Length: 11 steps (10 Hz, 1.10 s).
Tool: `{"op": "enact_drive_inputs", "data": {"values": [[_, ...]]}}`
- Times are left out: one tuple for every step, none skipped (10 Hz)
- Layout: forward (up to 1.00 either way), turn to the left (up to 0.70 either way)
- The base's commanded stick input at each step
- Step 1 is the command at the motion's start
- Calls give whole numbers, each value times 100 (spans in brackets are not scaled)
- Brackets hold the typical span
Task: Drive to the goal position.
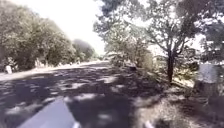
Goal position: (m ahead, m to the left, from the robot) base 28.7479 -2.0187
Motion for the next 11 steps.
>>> {"op": "enact_drive_inputs", "data": {"values": [[50, 0], [50, 0], [50, 0], [50, 0], [50, 0], [50, 0], [50, 0], [50, 0], [50, 0], [50, 0], [50, 0]]}}
